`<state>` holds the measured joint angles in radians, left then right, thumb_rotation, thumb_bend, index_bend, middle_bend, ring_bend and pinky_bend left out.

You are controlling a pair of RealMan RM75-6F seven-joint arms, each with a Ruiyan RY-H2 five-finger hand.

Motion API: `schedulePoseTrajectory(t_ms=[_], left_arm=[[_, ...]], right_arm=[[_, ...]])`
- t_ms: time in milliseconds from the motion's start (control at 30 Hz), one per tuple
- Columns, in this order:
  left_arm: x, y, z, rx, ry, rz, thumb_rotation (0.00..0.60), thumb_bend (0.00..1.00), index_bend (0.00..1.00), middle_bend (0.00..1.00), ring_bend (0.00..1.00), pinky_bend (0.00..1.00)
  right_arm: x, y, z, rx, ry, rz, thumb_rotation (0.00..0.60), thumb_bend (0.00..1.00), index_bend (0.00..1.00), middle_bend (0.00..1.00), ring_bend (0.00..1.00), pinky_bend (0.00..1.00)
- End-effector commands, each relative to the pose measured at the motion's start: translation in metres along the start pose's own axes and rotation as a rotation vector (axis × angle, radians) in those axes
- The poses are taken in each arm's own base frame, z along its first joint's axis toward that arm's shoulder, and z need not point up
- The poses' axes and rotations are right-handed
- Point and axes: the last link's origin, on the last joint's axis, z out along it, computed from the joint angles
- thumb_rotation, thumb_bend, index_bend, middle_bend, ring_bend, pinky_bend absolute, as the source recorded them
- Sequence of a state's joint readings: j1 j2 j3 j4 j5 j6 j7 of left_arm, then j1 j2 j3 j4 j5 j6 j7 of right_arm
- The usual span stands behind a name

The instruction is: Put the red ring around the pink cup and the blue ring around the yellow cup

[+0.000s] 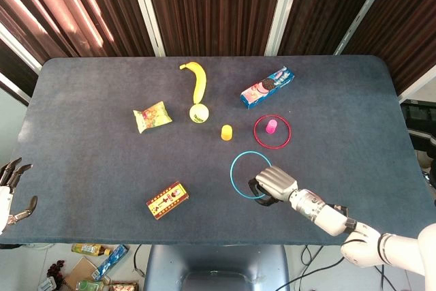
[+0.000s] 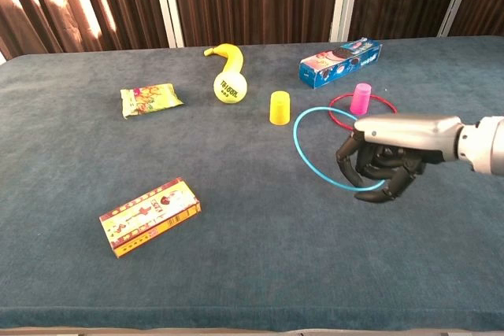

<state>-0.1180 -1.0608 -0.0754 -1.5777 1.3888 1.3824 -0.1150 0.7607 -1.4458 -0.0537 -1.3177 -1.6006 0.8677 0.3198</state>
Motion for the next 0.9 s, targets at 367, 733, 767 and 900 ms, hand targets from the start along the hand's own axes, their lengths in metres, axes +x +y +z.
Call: schedulePoseTrajectory(t_ms=[367,733,767,900], left_arm=[[-0.003,0.004,-0.001,-0.036,-0.023,0.005,0.600,0.38,0.17,0.05,0.05,0.25],[-0.002,0.004,-0.004,-0.062,-0.035,-0.008,0.600,0.38,0.17,0.05,0.05,0.25],[-0.002,0.004,-0.004,-0.065,-0.036,-0.008,0.600,0.38,0.17,0.05,0.05,0.25],[-0.002,0.004,-0.005,-0.071,-0.037,-0.010,0.600,0.38,0.17,0.05,0.05,0.25]], right_arm=[[0.054,-0.013,0.096,-0.073,0.103,0.074,0.600,0.51,0.84,1.00,1.00,1.00],[0.051,-0.012,0.131,-0.138,0.103,0.113,0.600,0.51,0.84,1.00,1.00,1.00],[0.050,-0.010,0.133,-0.148,0.101,0.117,0.600,0.51,0.84,1.00,1.00,1.00],[0.044,-0.004,0.138,-0.172,0.082,0.122,0.600,0.51,0.84,1.00,1.00,1.00]])
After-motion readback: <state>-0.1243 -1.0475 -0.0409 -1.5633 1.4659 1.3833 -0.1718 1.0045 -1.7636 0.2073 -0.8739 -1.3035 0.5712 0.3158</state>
